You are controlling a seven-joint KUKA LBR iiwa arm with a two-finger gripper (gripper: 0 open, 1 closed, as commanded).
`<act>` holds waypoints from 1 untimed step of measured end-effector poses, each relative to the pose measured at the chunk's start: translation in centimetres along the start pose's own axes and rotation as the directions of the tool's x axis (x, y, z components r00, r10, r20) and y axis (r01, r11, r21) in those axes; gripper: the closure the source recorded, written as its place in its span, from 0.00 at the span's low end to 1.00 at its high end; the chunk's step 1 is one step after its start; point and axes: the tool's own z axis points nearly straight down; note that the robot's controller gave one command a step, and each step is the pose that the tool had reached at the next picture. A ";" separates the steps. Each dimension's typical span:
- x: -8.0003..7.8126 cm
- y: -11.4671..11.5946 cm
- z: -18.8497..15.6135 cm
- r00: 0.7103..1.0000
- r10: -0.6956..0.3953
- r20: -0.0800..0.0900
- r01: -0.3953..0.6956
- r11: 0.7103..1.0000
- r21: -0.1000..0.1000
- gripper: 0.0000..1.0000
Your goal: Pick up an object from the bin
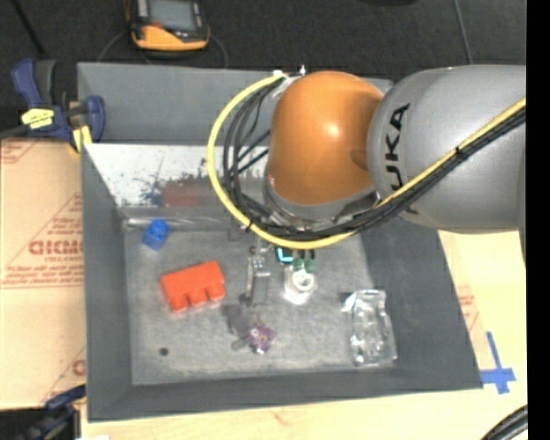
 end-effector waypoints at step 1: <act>-3.6 2.9 15.9 0.986 -0.167 0.000 0.167 0.986 0.002 0.00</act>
Offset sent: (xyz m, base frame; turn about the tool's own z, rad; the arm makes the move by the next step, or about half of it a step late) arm 0.0351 0.0309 -0.1557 -0.1684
